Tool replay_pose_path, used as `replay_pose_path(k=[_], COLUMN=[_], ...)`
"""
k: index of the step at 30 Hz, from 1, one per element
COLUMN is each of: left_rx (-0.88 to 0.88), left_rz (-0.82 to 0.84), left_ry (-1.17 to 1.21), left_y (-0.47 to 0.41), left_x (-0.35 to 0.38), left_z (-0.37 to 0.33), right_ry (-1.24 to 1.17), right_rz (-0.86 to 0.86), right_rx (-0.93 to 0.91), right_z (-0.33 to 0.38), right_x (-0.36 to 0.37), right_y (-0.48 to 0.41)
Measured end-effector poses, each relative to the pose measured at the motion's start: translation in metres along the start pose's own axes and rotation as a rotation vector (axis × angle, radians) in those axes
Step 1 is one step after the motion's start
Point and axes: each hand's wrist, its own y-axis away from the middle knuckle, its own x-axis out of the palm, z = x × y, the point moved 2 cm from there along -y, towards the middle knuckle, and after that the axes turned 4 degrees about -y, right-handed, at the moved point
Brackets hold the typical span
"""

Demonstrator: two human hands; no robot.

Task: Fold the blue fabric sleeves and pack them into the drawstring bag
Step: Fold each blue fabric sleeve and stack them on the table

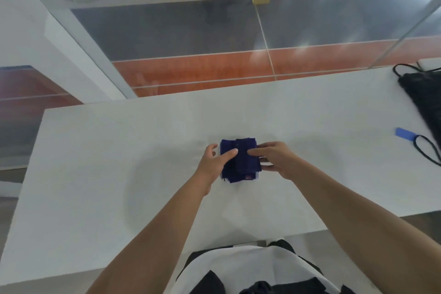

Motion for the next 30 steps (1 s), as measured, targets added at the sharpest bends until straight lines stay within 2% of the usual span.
replay_pose_path(k=[5, 11, 20, 26, 30], left_rx=[0.002, 0.037, 0.084, 0.114, 0.124], left_rz=[0.034, 0.082, 0.363, 0.527, 0.580], left_ry=[0.014, -0.076, -0.359, -0.518, -0.605], left_y=[-0.010, -0.017, -0.006, 0.012, 0.024], left_x=[0.005, 0.008, 0.056, 0.116, 0.145], left_z=[-0.003, -0.005, 0.002, 0.024, 0.035], right_ry=[-0.023, -0.079, -0.312, -0.555, -0.811], right_rz=[-0.079, -0.112, -0.361, -0.581, -0.496], right_rx=[0.007, 0.057, 0.137, 0.199, 0.155], right_z=[-0.007, -0.020, -0.093, -0.161, -0.187], right_x=[0.000, -0.003, -0.031, -0.048, -0.057], right_y=[-0.005, 0.002, 0.063, 0.106, 0.121])
